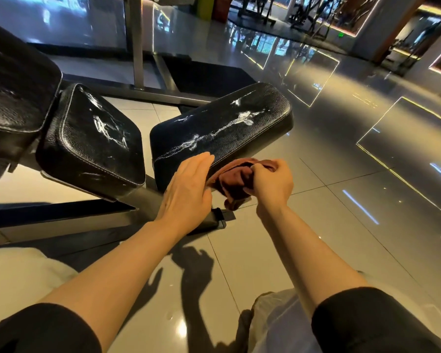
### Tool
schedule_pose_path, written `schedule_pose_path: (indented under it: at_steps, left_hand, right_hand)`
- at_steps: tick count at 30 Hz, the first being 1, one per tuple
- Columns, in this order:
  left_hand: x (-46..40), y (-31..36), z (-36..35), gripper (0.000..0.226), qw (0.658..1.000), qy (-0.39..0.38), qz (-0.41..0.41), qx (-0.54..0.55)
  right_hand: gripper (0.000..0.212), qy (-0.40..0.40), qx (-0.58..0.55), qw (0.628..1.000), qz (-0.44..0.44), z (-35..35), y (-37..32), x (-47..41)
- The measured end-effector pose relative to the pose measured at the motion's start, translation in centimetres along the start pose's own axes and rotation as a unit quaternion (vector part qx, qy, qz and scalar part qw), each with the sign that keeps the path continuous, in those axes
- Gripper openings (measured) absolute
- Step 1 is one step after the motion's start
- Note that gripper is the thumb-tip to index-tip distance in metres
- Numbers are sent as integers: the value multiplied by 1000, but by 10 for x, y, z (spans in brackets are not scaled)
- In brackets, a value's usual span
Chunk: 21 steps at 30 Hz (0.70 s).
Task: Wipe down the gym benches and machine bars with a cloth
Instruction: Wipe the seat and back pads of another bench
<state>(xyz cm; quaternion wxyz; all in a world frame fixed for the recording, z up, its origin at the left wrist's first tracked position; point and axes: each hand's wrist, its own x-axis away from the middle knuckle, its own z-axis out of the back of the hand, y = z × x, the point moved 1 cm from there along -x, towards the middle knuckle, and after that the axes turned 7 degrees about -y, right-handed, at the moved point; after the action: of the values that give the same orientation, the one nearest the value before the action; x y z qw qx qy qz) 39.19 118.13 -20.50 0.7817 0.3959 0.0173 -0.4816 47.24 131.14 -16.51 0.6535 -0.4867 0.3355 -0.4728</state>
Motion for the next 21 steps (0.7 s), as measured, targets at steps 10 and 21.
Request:
schedule_pose_path:
  at_steps: [10, 21]
  left_hand:
    - [-12, 6, -17, 64, 1000, 5, -10, 4]
    - [11, -19, 11, 65, 999, -25, 2, -38]
  right_hand:
    - [35, -30, -67, 984, 165, 10, -16, -8]
    - [27, 37, 105, 967, 231, -26, 3, 5]
